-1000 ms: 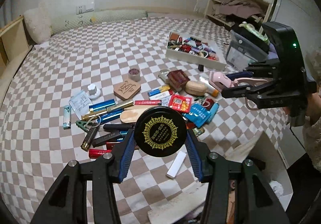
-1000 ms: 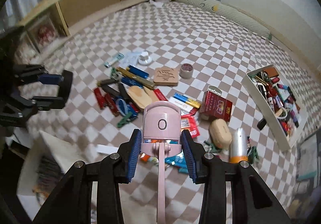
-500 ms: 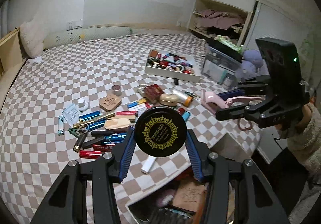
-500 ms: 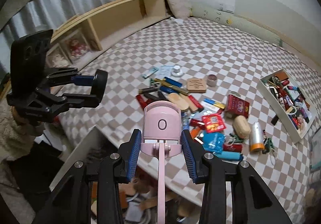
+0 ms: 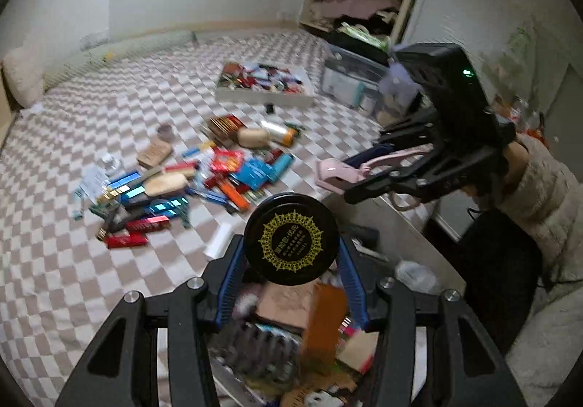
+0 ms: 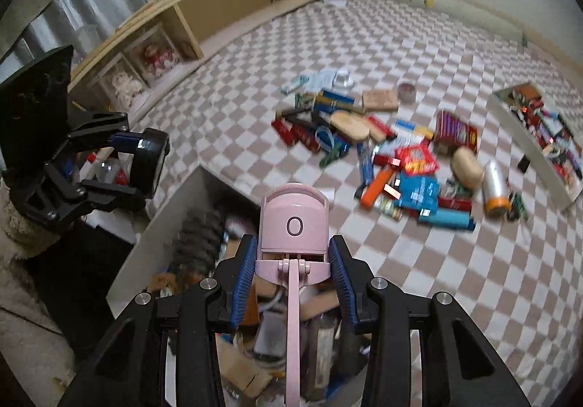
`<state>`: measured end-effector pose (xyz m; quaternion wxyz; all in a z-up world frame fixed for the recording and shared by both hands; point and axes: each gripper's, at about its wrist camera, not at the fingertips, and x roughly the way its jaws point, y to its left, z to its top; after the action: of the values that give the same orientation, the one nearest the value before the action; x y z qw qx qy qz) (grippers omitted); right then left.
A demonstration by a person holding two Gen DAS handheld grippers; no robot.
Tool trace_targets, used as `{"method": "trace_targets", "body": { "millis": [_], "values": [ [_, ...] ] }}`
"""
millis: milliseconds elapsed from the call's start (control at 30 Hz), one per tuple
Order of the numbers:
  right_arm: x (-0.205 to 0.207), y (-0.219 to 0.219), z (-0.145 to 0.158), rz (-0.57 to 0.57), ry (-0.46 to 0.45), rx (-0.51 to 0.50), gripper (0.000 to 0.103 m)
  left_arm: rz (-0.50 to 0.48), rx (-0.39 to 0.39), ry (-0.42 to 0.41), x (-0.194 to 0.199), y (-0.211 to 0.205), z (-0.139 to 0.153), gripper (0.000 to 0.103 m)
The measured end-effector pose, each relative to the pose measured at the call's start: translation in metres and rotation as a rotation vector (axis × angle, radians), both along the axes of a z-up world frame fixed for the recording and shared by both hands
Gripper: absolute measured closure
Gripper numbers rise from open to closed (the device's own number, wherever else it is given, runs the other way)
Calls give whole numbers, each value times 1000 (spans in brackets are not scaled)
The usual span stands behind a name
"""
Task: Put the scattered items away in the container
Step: 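Carry the pink fan and the black tin over the white box with both tools, then open the right tool to drop the pink fan while the left tool drops the black tin into the box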
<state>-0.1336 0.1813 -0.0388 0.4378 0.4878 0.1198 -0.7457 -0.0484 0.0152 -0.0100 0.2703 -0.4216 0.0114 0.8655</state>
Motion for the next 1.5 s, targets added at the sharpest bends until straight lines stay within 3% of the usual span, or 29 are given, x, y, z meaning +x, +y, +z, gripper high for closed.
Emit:
{"method": "trace_targets", "body": {
  "millis": [367,633,667,733,767,800,1200,1367,1400,1433,1500],
  "values": [
    [34,-11,-53,113,-125,120,62,-92,-22,-130,19,22,-29,53],
    [41,-19,-70,152,-125,192,62,-197,-38,-204,34,44,-46,53],
    [41,-19,-71,153,-122,201,61,-209,-40,-212,35,46,-48,53],
    [42,-19,-73,154,-122,215,40,-240,-49,-232,40,52,-53,53],
    [42,-19,-73,152,-119,220,21,-254,-56,-239,42,54,-56,53],
    [43,-18,-73,155,-119,221,19,-270,-63,-248,45,57,-59,53],
    [43,-9,-65,146,-120,201,19,-467,-103,-430,72,96,-95,53],
    [45,-7,-65,152,-132,199,19,-487,-124,-469,75,104,-103,53],
    [45,-6,-65,155,-133,199,19,-478,-123,-475,74,103,-105,45],
    [46,-6,-64,158,-134,199,19,-466,-117,-481,72,103,-105,31],
    [47,-6,-64,163,-137,196,19,-445,-88,-505,68,99,-105,25]
  ]
}}
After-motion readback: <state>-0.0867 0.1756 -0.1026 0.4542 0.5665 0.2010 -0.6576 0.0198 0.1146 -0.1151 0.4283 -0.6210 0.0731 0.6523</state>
